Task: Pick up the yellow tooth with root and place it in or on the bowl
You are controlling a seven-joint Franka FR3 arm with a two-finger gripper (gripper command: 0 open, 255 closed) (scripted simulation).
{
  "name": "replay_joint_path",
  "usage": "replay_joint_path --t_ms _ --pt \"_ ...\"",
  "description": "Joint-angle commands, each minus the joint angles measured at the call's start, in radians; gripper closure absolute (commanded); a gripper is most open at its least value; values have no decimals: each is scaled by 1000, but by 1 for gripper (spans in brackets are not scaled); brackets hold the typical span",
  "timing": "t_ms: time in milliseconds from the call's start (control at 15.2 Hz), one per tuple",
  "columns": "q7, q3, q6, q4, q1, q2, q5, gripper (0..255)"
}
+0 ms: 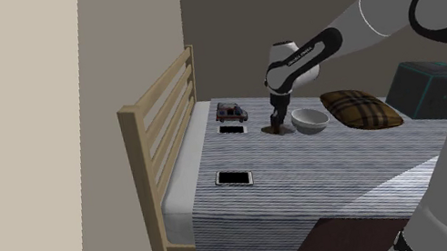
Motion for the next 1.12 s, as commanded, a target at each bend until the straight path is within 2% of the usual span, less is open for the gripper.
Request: replay_joint_path --t_ms 0,396,1056 --pt "1 1 -26 10 1 -15 -1 255" --pt "-3 1 -101 45 3 -56 -3 255" --pt "-252 -86 -130 241 -131 93 54 255"
